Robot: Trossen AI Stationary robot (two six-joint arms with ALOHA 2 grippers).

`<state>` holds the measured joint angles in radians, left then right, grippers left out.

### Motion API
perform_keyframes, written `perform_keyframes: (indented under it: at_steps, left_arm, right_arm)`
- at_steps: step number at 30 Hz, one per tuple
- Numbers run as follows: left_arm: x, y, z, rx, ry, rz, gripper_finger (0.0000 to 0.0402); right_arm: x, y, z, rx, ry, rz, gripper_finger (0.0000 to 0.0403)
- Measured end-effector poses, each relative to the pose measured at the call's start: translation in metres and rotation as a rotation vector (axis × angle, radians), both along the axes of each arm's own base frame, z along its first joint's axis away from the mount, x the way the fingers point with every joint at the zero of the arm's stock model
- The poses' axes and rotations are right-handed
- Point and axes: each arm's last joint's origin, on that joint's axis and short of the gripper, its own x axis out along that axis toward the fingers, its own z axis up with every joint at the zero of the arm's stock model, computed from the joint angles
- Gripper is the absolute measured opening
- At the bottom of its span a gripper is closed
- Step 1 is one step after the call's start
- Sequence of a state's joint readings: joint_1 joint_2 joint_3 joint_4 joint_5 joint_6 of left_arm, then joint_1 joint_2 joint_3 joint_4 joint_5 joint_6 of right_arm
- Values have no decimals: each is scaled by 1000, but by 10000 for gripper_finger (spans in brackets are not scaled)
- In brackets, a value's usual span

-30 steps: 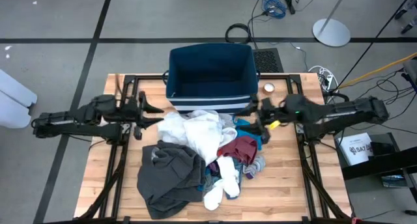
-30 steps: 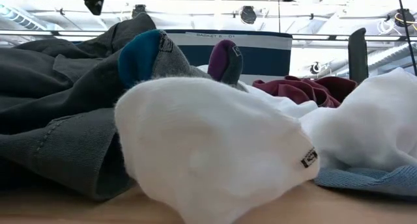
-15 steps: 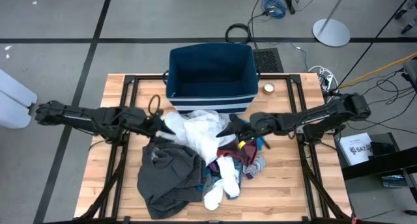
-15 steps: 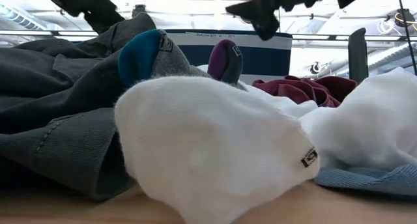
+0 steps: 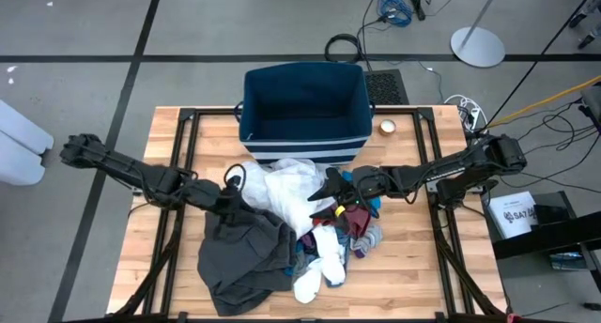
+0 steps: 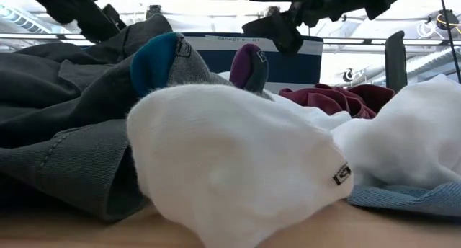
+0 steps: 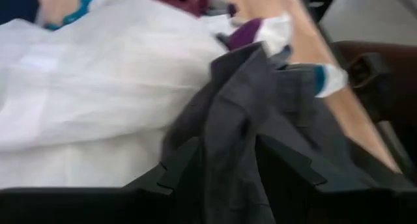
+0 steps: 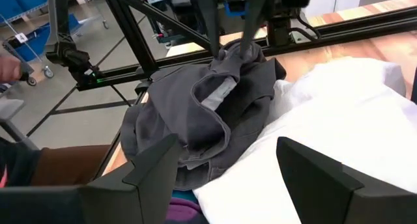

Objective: Sort clothes
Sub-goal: Put the black shorts into the blue laundry organizer

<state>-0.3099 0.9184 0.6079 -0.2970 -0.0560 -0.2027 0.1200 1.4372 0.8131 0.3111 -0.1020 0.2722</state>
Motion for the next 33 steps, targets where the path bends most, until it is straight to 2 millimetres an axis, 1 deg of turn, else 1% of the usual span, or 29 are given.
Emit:
perform_keyframes:
  at_steps: [4,8,13,17,21,23,25,29,30,33]
  left_arm:
    - [4,0,-5,26,19,24,155]
    - [7,-3,-10,0,59,-23,155]
    - [13,-6,-19,4,112,-38,155]
    - [16,-7,-25,-6,144,-26,155]
    - [17,-7,-26,-42,158,3,151]
    - [18,-8,-24,-63,161,19,138]
    - [19,-8,-19,-78,150,26,111]
    - [23,-10,-7,-80,116,0,28]
    - [24,-10,-4,-81,108,-19,16]
    - [26,-11,6,-92,82,-33,14]
  right_arm:
    - [0,2,0,0,-1,5,247]
    - [-1,4,0,-7,-2,17,247]
    - [-1,6,0,-27,-8,28,247]
    - [-1,6,0,-31,-9,29,247]
    - [-1,6,0,-48,-13,35,247]
    - [-1,6,0,-49,-13,35,247]
    - [-1,6,0,-49,-12,35,247]
    - [-1,6,0,-49,-11,35,247]
    - [-1,6,0,-49,-11,35,247]
    - [-1,6,0,-49,-11,35,247]
